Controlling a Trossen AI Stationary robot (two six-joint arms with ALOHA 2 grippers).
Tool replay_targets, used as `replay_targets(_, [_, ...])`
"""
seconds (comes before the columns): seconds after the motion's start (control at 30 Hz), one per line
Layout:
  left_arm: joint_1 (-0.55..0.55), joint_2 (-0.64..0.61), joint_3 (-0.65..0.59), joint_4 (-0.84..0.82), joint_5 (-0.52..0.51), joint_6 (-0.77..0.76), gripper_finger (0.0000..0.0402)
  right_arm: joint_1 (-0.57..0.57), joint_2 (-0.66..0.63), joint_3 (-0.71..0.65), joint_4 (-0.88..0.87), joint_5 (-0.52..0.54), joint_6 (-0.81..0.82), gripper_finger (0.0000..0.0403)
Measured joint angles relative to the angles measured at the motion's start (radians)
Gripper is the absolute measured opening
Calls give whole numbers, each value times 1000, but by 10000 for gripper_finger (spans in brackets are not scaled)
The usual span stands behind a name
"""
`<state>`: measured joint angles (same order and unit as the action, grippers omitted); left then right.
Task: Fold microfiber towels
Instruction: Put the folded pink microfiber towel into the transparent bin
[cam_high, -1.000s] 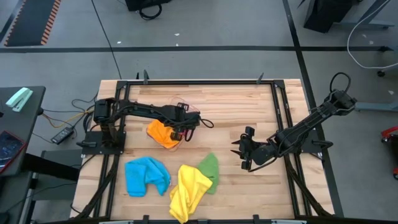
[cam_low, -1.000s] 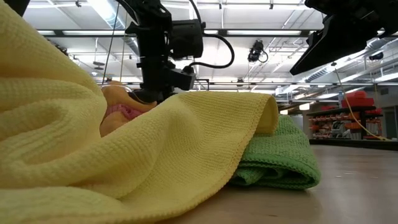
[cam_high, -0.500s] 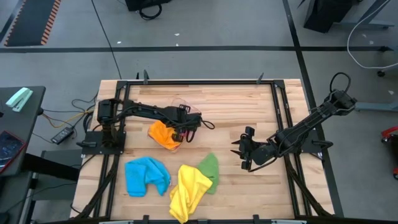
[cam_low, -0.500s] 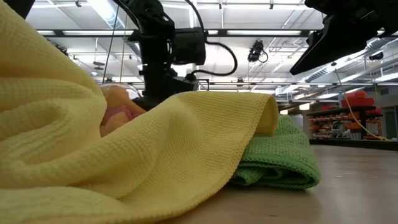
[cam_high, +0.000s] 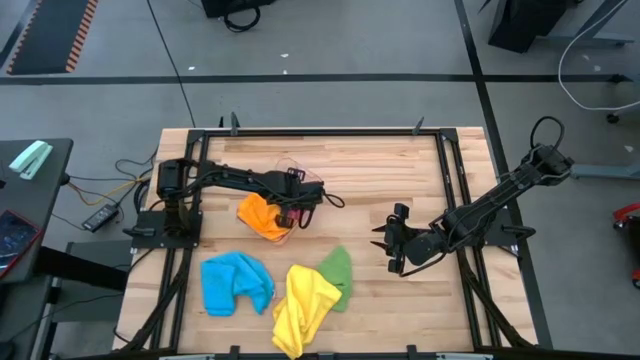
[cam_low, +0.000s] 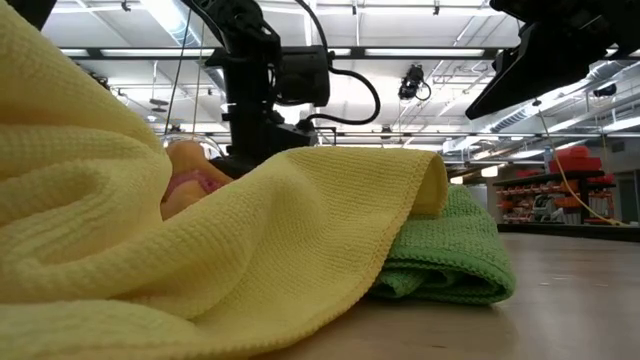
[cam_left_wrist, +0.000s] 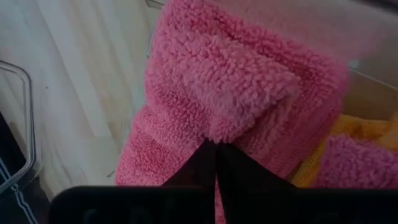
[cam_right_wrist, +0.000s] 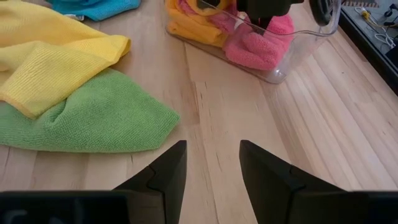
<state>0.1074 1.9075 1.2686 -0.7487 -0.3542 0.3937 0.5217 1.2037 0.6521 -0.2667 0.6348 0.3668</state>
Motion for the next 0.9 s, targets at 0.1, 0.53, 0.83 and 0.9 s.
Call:
replay_targets(0.1, [-5, -14, 0, -23, 2, 10, 12, 0, 0, 0, 0, 0, 0, 156])
replay_targets(0.53, [-33, -103, 2, -77, 20, -10, 6, 0, 0, 0, 6, 0, -1, 156])
replay_targets(0.83, [-34, -66, 2, -45, 152, -22, 14, 0, 0, 0, 7, 0, -2, 156])
replay_targets(0.9, [-34, -50, 2, -44, 183, -18, 7, 0, 0, 0, 7, 0, -2, 156])
